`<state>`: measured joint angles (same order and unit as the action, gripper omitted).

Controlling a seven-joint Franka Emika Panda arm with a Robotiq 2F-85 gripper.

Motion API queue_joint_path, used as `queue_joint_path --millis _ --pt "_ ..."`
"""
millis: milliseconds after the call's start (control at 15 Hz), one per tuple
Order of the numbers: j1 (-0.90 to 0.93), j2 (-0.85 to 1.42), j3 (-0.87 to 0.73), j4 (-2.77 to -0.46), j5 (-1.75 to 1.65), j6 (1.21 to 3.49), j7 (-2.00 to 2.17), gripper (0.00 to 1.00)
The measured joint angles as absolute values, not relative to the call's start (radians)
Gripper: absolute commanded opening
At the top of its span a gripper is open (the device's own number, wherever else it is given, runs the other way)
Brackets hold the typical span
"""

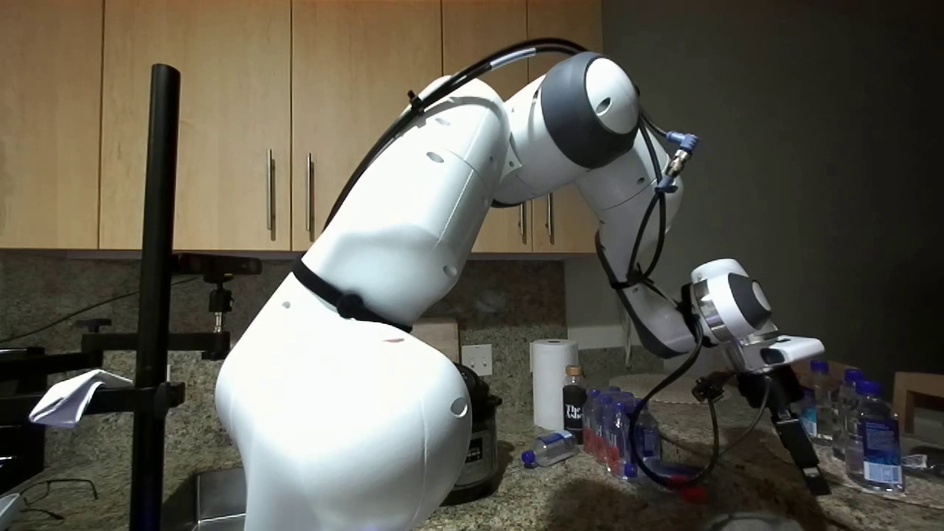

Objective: Move the towel to the right

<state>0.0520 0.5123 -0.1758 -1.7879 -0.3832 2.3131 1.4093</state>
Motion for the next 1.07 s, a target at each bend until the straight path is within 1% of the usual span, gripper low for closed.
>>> queue_joint_path --millis 267,467,1067 --pt "0.052 0.42 -0.121 -1.851 -0.299 2.326 1.221 1.0" --pt "0.052 0.353 -0.086 -1.883 -0.211 2.295 1.05 1.0" --pt "0.051 0.258 -0.055 -1.861 -0.038 1.999 0.546 1.0"
